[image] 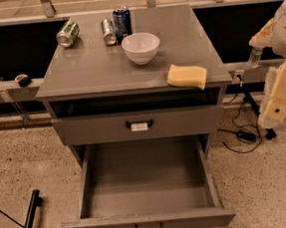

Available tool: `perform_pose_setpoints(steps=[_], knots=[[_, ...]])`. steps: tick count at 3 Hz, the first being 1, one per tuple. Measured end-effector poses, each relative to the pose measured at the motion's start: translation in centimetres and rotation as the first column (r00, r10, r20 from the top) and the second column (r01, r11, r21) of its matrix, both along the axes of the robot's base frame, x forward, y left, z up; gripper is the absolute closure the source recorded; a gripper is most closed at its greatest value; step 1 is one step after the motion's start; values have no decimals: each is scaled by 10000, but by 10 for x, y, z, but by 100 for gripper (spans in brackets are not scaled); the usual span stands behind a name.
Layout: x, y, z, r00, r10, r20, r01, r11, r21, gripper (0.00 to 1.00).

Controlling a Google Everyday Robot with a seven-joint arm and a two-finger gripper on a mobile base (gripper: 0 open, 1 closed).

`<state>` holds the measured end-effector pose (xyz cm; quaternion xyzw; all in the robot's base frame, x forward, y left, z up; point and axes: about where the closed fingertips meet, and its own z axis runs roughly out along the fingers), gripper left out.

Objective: Place sponge into middle drawer

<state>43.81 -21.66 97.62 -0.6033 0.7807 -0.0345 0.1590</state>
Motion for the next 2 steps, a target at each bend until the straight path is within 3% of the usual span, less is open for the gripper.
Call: perform_pose_setpoints(steps=[2], knots=[[14,5,-5,9998,187,107,-188,9997,133,0]])
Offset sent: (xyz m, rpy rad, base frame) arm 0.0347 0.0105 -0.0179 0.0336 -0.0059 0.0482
